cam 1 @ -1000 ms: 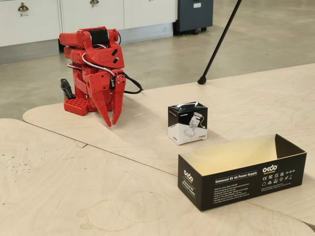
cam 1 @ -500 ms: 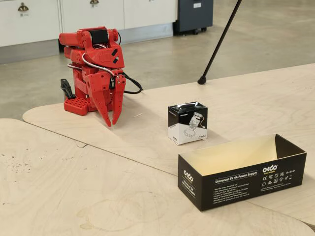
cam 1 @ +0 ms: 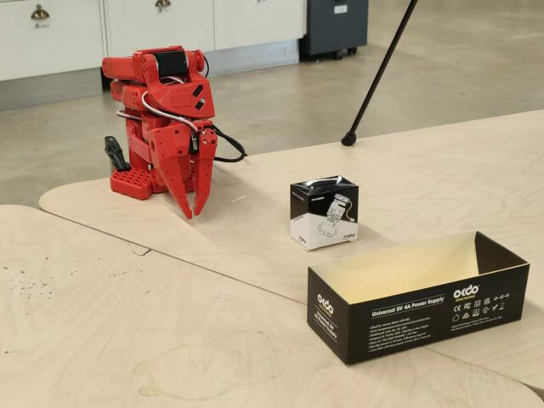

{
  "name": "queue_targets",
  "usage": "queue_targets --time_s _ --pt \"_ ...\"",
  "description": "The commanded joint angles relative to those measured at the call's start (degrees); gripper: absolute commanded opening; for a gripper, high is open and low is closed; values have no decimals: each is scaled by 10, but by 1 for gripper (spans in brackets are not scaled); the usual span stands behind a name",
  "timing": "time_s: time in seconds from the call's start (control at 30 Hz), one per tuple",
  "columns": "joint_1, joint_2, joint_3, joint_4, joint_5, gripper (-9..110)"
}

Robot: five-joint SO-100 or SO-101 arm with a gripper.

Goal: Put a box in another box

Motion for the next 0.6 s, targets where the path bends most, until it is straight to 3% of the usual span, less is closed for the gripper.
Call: queue_targets --time_s 0.0,0.57 --pt "3 0 -4 16 -1 0" --pt "-9 0 -4 16 -3 0"
